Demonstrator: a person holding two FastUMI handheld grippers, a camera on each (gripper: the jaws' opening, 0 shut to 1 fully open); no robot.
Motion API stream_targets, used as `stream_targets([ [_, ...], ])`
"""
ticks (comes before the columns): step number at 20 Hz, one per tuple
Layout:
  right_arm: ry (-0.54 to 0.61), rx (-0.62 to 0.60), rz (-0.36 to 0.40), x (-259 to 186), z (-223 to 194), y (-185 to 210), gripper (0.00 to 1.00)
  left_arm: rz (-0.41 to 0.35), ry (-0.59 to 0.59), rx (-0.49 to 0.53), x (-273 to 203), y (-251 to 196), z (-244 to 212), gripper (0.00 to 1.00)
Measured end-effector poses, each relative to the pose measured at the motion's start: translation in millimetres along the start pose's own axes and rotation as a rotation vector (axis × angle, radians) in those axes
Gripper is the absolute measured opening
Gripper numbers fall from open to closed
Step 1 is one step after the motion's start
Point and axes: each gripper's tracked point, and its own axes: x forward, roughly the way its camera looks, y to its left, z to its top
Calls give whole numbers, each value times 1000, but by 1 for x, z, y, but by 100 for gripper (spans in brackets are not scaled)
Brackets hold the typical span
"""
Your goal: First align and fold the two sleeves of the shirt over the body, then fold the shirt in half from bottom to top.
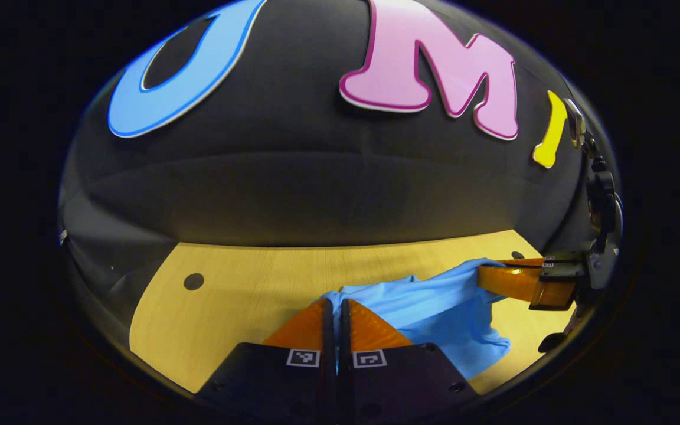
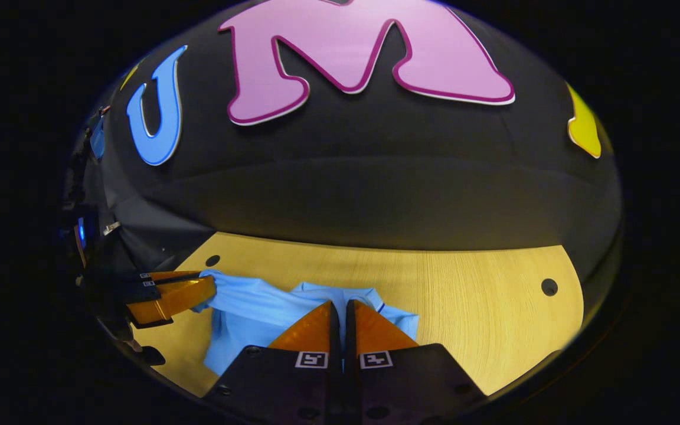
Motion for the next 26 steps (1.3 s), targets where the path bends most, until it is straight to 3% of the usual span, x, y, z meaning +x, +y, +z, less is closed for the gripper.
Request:
stream_targets([
  [1, -3, -4, -11, 12, -2, -6, 5, -2, -10, 13, 14, 2, -1, 6],
  [5, 26, -25, -48, 45, -28, -28, 5, -18, -16, 50, 59, -1, -11, 6],
  [9, 44, -26, -77, 64, -43, -44, 5, -30, -7, 15, 84, -5, -28, 6],
  [13, 85, -30, -100, 71, -59, -51, 6, 22, -11, 13, 96, 6, -34, 20],
  [15, 88, -40, -103, 72, -64, -55, 14, 28, -26, 10, 95, 11, -31, 21],
  [16, 88, -41, -104, 70, -63, -55, 24, 26, -23, 10, 94, 13, -32, 37],
  [17, 87, -40, -93, 67, -61, -52, 19, 24, -17, 9, 91, 13, -34, 52],
  [20, 74, -67, -89, 55, -55, -49, 69, 35, -37, -12, 77, 15, -30, 99],
  [22, 46, -92, -108, 40, -45, -48, 100, 31, -66, -24, 57, 16, -23, 99],
  [26, -24, -123, -138, -7, -20, -44, 100, 52, -126, 11, 11, 21, 2, 99],
])
